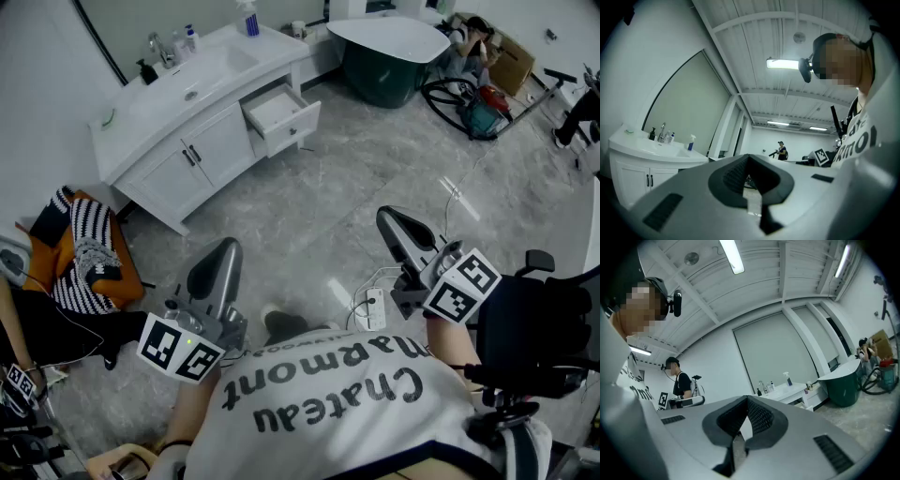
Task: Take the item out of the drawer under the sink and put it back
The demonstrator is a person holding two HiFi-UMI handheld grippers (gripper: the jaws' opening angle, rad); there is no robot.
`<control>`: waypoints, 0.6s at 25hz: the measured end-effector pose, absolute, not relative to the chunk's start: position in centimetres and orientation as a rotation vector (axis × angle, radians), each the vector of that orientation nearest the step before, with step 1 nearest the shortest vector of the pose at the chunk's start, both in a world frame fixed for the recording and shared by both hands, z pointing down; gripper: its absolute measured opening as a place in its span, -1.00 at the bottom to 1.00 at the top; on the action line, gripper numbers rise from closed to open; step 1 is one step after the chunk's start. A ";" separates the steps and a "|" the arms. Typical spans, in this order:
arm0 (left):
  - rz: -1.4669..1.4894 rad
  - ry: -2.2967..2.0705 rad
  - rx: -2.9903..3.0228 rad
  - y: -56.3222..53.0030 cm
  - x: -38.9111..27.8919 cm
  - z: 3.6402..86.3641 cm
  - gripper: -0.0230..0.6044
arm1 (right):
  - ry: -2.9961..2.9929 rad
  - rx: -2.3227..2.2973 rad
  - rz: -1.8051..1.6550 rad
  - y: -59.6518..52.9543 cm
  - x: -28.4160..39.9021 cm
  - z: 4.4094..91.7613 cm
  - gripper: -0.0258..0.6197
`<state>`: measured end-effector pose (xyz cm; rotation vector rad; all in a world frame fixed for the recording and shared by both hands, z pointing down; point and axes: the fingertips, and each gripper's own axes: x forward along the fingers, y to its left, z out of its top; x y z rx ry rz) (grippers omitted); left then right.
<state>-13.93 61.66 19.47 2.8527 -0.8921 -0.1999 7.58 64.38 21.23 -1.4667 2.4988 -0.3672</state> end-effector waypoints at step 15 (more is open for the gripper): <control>-0.323 -0.862 2.855 61.9 -14.9 18.4 -0.90 | 2.463 -1.408 -0.363 64.2 7.3 20.7 -0.88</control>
